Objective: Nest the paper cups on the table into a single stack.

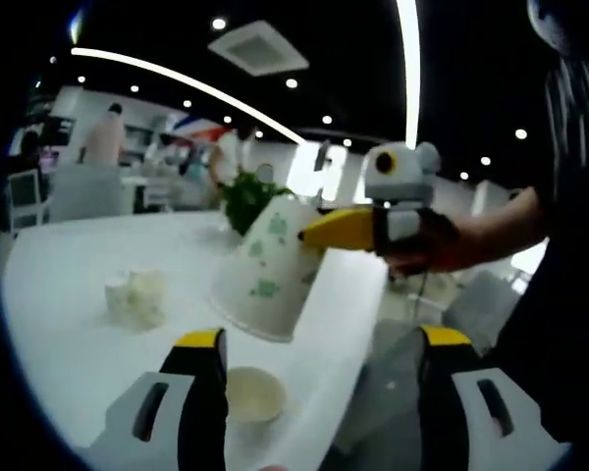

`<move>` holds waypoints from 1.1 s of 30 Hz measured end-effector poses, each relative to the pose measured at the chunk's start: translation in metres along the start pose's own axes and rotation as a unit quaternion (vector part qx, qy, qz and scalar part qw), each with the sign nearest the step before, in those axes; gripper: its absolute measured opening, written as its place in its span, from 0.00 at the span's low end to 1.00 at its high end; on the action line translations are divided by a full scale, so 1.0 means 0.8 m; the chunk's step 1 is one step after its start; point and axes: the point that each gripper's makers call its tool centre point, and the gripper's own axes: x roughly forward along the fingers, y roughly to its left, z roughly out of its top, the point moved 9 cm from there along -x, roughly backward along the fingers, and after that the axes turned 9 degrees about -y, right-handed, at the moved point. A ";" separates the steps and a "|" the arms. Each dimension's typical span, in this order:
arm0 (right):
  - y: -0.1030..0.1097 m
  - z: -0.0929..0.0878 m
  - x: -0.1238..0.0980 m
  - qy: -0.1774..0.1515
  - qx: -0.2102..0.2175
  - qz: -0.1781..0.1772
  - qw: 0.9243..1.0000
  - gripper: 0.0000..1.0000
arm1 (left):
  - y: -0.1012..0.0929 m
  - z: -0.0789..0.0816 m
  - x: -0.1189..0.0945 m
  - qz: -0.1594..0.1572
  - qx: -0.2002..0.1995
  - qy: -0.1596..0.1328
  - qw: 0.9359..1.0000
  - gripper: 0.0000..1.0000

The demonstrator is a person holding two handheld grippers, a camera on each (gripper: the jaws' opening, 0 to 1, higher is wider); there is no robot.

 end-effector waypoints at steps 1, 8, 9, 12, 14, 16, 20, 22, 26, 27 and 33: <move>0.000 0.000 0.000 -0.003 0.003 0.002 1.000 0.34 | 0.000 0.000 0.000 -0.003 -0.002 -0.003 1.000 0.74; 0.001 0.000 -0.003 -0.019 0.020 0.023 0.999 0.34 | -0.002 0.011 -0.008 -0.011 0.016 -0.025 1.000 0.64; 0.001 0.000 -0.004 -0.020 0.022 0.025 0.999 0.34 | -0.001 0.011 -0.009 -0.012 0.012 -0.028 0.999 0.63; 0.002 -0.002 -0.007 -0.035 0.036 0.035 0.998 0.34 | -0.003 0.015 -0.012 -0.018 0.013 -0.032 0.999 0.59; 0.002 -0.006 -0.010 -0.039 0.055 0.038 0.997 0.34 | -0.003 0.020 -0.014 -0.017 0.011 -0.050 0.999 0.58; 0.004 -0.006 -0.011 -0.044 0.065 0.042 0.996 0.34 | -0.002 0.024 -0.015 -0.017 0.003 -0.061 0.998 0.56; 0.005 -0.010 -0.013 -0.042 0.072 0.043 0.996 0.34 | -0.001 0.028 -0.015 -0.018 -0.005 -0.073 0.997 0.55; 0.004 -0.013 -0.015 -0.044 0.080 0.044 0.995 0.34 | 0.000 0.031 -0.016 -0.019 -0.013 -0.082 0.996 0.53; 0.001 -0.015 -0.021 -0.056 0.097 0.038 0.993 0.34 | 0.001 0.036 -0.018 -0.023 -0.026 -0.096 0.995 0.52; 0.001 -0.017 -0.022 -0.057 0.102 0.037 0.993 0.34 | 0.003 0.037 -0.020 -0.024 -0.027 -0.095 0.995 0.51; 0.001 -0.017 -0.025 -0.068 0.121 0.036 0.990 0.34 | 0.007 0.044 -0.028 -0.029 -0.052 -0.106 0.993 0.41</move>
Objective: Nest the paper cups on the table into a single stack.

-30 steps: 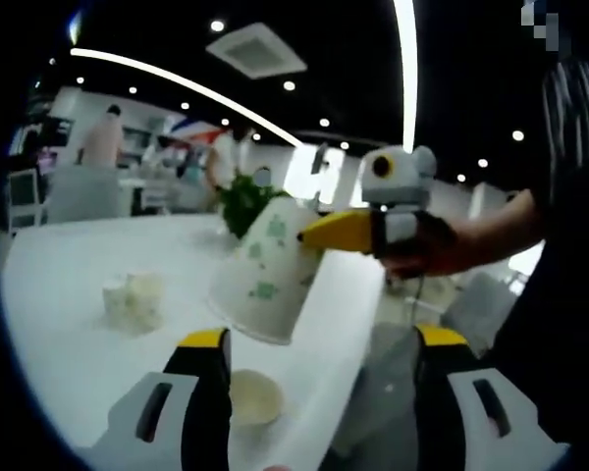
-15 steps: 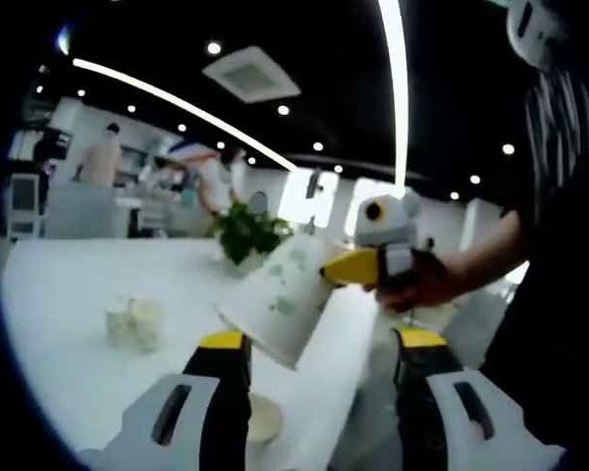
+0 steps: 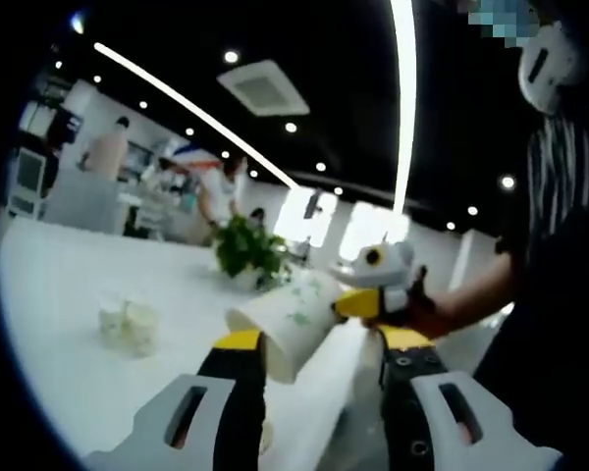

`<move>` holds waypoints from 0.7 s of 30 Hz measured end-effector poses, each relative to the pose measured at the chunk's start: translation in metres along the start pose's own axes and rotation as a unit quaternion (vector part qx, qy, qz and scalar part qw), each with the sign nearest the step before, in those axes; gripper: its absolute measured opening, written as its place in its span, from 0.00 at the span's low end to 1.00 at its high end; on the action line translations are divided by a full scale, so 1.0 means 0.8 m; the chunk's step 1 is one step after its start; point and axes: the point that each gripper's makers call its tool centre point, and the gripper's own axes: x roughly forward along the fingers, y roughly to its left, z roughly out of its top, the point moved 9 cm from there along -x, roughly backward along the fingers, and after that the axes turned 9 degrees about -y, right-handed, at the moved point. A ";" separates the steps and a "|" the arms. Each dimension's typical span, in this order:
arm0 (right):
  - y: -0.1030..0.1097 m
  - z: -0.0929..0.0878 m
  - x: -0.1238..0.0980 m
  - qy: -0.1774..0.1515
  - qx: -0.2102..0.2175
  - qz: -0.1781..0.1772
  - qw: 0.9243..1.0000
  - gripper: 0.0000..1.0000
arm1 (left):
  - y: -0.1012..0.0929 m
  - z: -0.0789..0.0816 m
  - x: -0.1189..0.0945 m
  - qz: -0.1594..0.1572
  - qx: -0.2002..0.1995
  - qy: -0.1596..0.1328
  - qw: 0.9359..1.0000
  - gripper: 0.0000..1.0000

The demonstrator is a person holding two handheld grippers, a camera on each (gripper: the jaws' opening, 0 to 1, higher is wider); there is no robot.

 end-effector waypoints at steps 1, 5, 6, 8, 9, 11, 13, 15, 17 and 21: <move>0.001 0.000 0.000 -0.001 0.003 0.001 1.000 0.34 | 0.000 0.000 0.000 0.000 -0.001 0.000 1.000 0.39; 0.003 -0.002 0.001 -0.001 0.008 0.006 1.000 0.34 | 0.000 0.004 -0.002 0.001 -0.005 -0.004 1.000 0.34; 0.003 -0.002 0.000 0.000 0.008 0.007 1.000 0.34 | 0.001 0.004 -0.003 0.002 -0.010 -0.006 1.000 0.33; 0.005 -0.004 0.001 0.000 0.009 0.010 1.000 0.34 | 0.001 0.006 -0.004 0.004 -0.012 -0.008 1.000 0.30; 0.006 -0.004 0.001 0.000 0.008 0.010 1.000 0.34 | 0.001 0.007 -0.004 0.004 -0.012 -0.008 1.000 0.29; 0.008 -0.005 0.001 0.001 0.005 0.013 1.000 0.34 | 0.002 0.007 -0.005 0.005 -0.008 -0.007 1.000 0.28; 0.009 -0.007 0.002 0.001 0.006 0.015 1.000 0.34 | 0.003 0.008 -0.007 0.005 -0.008 -0.008 1.000 0.26; 0.010 -0.008 0.001 0.002 0.005 0.020 1.000 0.34 | 0.004 0.010 -0.008 0.005 -0.013 -0.010 1.000 0.23; 0.011 -0.008 0.002 0.003 0.004 0.024 1.000 0.34 | 0.005 0.011 -0.011 0.003 -0.017 -0.012 1.000 0.21; 0.015 -0.010 0.001 0.004 0.007 0.039 0.999 0.34 | 0.005 0.013 -0.015 0.000 -0.025 -0.014 1.000 0.12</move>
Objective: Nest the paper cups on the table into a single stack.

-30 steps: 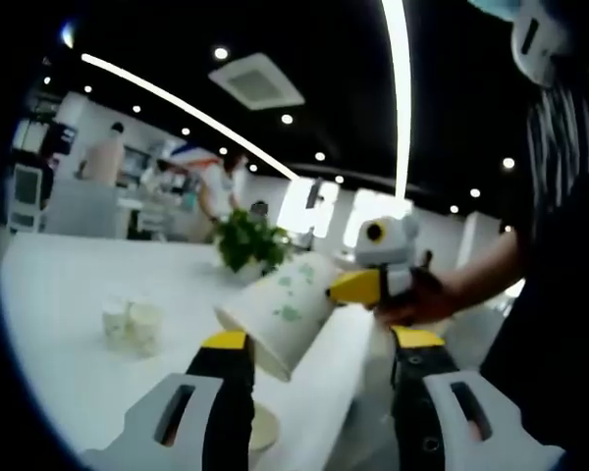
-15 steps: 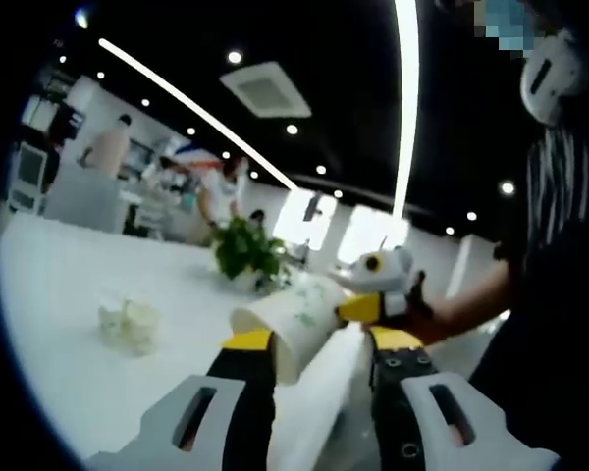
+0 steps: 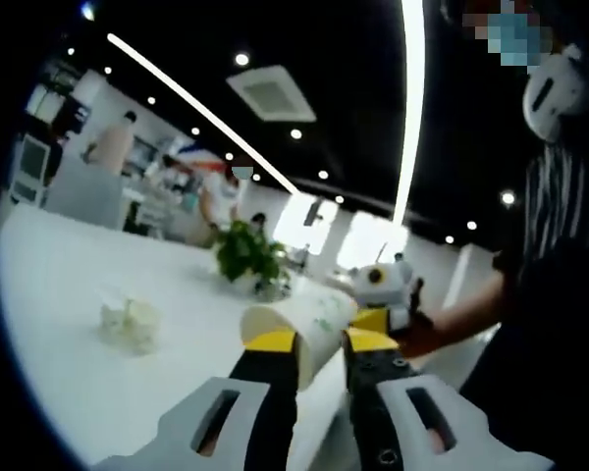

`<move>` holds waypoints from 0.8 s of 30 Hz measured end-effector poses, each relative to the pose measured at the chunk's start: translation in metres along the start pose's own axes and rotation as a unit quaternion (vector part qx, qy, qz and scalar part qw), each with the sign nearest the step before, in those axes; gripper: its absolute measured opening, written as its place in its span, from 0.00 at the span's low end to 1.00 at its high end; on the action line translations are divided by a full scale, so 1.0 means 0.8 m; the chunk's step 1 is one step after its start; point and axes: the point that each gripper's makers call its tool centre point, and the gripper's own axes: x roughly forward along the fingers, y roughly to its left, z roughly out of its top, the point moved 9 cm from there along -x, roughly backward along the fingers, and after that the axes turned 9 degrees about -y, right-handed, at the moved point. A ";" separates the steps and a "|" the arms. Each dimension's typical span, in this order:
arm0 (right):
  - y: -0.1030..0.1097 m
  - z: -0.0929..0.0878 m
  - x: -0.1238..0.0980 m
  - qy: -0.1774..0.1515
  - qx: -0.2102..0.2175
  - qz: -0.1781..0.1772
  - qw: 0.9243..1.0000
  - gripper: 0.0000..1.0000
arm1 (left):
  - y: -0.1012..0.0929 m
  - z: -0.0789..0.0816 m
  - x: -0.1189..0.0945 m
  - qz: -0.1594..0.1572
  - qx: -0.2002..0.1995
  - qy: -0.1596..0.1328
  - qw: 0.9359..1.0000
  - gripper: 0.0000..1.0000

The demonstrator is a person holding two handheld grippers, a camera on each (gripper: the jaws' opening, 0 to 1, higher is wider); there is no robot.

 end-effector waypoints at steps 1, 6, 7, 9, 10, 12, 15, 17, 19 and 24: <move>0.002 0.000 -0.001 -0.003 -0.001 0.004 1.000 0.34 | 0.000 0.001 -0.001 -0.002 -0.004 0.003 1.000 0.10; 0.007 -0.002 0.000 -0.007 -0.003 0.019 1.000 0.34 | -0.003 0.006 -0.004 -0.012 -0.011 0.011 1.000 0.05; 0.007 -0.003 0.000 -0.006 -0.002 0.021 1.000 0.34 | -0.004 0.006 -0.005 -0.014 -0.014 0.013 1.000 0.05; 0.007 -0.002 0.001 -0.007 -0.005 0.024 1.000 0.34 | -0.003 0.007 -0.005 -0.018 -0.021 0.018 0.999 0.05; 0.008 -0.002 0.002 -0.006 -0.007 0.026 1.000 0.34 | -0.003 0.008 -0.005 -0.021 -0.024 0.019 0.999 0.05; 0.008 -0.002 0.003 -0.005 -0.007 0.031 0.999 0.34 | -0.002 0.010 -0.006 -0.027 -0.030 0.022 0.999 0.04; 0.008 -0.002 0.002 -0.002 -0.010 0.035 0.999 0.34 | -0.002 0.012 -0.004 -0.033 -0.038 0.027 0.998 0.03; 0.008 -0.002 0.002 -0.001 -0.013 0.036 0.999 0.34 | -0.004 0.014 -0.002 -0.040 -0.037 0.031 0.998 0.03; 0.008 -0.002 0.001 0.000 -0.022 0.037 0.999 0.35 | -0.004 0.015 0.000 -0.049 -0.032 0.039 0.998 0.02; 0.008 -0.003 -0.002 0.007 -0.033 0.040 0.999 0.35 | -0.009 0.016 0.005 -0.070 -0.019 0.058 0.996 0.01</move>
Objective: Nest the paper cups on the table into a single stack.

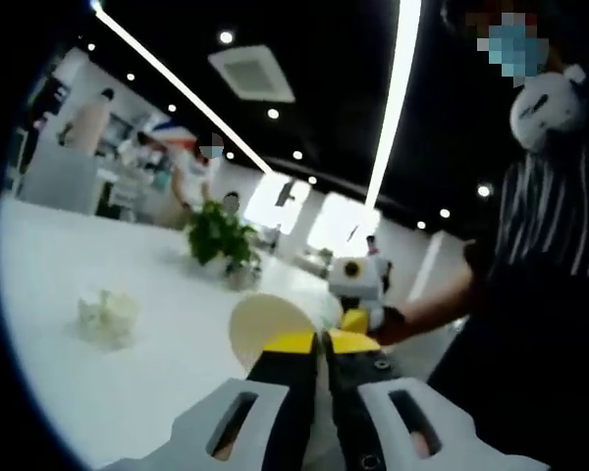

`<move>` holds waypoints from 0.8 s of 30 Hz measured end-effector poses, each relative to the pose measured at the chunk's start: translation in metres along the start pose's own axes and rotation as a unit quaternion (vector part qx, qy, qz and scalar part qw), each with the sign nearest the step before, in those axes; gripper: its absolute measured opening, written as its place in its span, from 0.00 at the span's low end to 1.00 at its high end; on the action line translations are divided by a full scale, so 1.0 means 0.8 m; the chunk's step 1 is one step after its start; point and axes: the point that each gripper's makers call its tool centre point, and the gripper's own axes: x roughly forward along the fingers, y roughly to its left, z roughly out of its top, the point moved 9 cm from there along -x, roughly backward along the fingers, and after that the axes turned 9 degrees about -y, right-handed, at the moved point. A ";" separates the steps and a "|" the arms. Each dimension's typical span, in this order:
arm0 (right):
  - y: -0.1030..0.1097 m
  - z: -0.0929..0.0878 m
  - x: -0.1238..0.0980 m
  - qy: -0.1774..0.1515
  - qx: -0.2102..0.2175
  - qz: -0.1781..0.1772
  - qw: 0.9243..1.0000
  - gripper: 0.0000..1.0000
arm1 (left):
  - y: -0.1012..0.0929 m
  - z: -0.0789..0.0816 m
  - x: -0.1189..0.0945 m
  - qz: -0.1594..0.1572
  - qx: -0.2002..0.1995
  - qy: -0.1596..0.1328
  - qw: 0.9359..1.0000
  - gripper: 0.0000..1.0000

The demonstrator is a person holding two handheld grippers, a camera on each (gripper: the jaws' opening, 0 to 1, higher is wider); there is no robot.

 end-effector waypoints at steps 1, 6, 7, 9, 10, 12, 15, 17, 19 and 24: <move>0.000 0.000 0.000 -0.001 -0.001 0.000 1.000 0.36 | -0.001 0.000 0.001 -0.002 0.001 0.002 1.000 0.00; -0.003 0.001 -0.001 -0.003 -0.004 -0.005 1.000 0.37 | 0.000 0.002 0.003 -0.008 -0.003 0.014 1.000 0.00; -0.003 0.002 -0.001 -0.005 -0.007 -0.004 1.000 0.37 | 0.000 0.003 0.003 -0.010 -0.004 0.014 1.000 0.00; -0.004 0.002 -0.001 -0.005 -0.010 -0.003 1.000 0.37 | 0.001 0.004 0.003 -0.012 -0.005 0.017 1.000 0.00; -0.004 0.002 -0.001 -0.005 -0.011 -0.004 1.000 0.37 | 0.001 0.005 0.003 -0.013 -0.004 0.018 1.000 0.00; -0.005 0.003 0.000 -0.004 -0.017 -0.006 1.000 0.37 | 0.000 0.006 0.004 -0.014 0.003 0.022 1.000 0.00; -0.005 0.005 0.002 -0.006 -0.021 -0.008 1.000 0.37 | 0.002 0.009 0.004 -0.012 -0.001 0.023 1.000 0.00; -0.007 0.007 0.002 -0.008 -0.024 -0.010 1.000 0.38 | 0.002 0.010 0.003 -0.011 0.005 0.022 1.000 0.00; -0.010 0.008 0.001 -0.011 -0.026 -0.016 0.999 0.38 | 0.004 0.010 0.003 -0.006 0.015 0.023 1.000 0.00; -0.013 0.007 -0.004 -0.014 -0.023 -0.023 0.999 0.38 | 0.007 0.008 0.004 -0.005 0.013 0.029 0.999 0.00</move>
